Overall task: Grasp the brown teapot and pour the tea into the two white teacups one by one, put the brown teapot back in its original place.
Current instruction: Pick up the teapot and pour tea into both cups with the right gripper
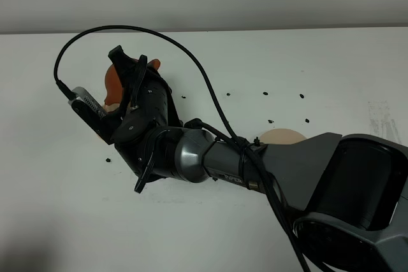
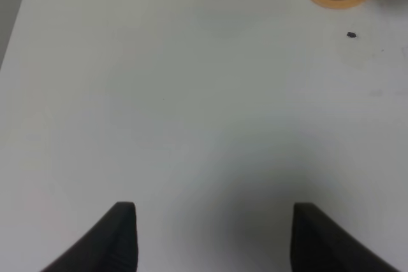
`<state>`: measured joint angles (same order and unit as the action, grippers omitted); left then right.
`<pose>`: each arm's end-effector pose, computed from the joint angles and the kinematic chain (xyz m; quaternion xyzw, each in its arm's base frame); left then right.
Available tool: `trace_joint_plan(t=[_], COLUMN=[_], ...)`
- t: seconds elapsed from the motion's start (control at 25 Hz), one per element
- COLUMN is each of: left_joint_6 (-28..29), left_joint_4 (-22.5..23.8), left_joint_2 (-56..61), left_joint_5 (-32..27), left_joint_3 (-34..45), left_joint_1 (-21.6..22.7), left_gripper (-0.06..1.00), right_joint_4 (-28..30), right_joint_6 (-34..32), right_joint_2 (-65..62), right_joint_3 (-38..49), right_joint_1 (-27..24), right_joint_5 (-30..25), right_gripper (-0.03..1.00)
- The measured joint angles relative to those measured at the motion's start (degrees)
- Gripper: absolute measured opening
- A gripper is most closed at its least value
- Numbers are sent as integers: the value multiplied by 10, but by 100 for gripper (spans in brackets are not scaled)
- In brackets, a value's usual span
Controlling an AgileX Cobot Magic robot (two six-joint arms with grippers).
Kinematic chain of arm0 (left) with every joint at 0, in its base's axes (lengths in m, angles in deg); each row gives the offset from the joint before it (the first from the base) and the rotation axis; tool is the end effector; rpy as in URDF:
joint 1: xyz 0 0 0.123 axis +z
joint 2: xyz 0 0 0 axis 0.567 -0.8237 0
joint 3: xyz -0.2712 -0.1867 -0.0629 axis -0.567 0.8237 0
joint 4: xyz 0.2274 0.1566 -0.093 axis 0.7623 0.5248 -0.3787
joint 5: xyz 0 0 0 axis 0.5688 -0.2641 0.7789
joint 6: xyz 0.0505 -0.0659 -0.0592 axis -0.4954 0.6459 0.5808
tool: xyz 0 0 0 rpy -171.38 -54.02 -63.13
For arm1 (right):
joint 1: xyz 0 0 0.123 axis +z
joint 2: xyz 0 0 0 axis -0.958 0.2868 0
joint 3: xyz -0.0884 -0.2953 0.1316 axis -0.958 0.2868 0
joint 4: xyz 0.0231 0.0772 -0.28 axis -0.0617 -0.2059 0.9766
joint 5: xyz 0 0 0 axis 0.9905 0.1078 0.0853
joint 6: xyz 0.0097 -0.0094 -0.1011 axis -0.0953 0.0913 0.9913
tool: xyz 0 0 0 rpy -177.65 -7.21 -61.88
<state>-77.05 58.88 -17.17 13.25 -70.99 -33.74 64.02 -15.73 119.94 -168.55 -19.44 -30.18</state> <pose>-0.0070 0.0024 0.2768 0.0702 0.8639 0.0613 0.4949 0.4083 0.4324 0.1633 -0.7105 0.4169 -0.4789 0.3034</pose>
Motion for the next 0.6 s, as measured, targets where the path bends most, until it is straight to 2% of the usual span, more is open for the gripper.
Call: trace_joint_plan(t=[0.6], left_joint_6=[0], left_joint_4=[0], left_joint_2=[0], left_joint_5=[0], left_joint_3=[0], left_joint_1=[0], left_gripper=[50], right_joint_4=[9], right_joint_6=[0], right_joint_2=[0], right_joint_3=[0], right_joint_1=[-3], right_joint_5=[3], right_gripper=[9])
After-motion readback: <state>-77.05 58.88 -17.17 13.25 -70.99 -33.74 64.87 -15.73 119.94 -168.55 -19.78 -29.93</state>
